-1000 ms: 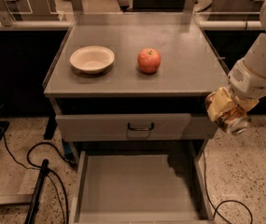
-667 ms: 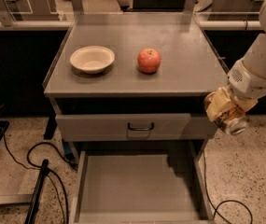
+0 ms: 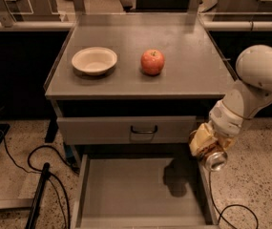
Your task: Place orange can into middle drawer
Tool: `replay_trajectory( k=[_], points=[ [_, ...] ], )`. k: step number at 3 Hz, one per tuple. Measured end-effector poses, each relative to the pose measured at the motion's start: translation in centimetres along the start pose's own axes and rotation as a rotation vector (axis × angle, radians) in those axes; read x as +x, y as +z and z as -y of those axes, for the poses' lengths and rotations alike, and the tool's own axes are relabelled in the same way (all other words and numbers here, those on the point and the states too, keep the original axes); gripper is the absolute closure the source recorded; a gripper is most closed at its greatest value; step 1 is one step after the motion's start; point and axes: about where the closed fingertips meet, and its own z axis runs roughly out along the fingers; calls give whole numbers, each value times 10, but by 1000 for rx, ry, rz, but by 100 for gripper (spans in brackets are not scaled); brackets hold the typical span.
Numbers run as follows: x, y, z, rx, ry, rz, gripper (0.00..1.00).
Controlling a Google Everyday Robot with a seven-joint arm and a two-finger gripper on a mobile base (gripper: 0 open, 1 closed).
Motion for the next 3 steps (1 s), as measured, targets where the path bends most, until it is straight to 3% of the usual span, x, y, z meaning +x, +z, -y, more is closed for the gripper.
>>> replay_trajectory(
  k=[1, 2, 3],
  points=[
    [5, 35, -12, -64, -1, -63, 100],
    [6, 37, -13, -68, -1, -67, 100],
    [11, 57, -15, -142, 23, -93, 100]
  ],
)
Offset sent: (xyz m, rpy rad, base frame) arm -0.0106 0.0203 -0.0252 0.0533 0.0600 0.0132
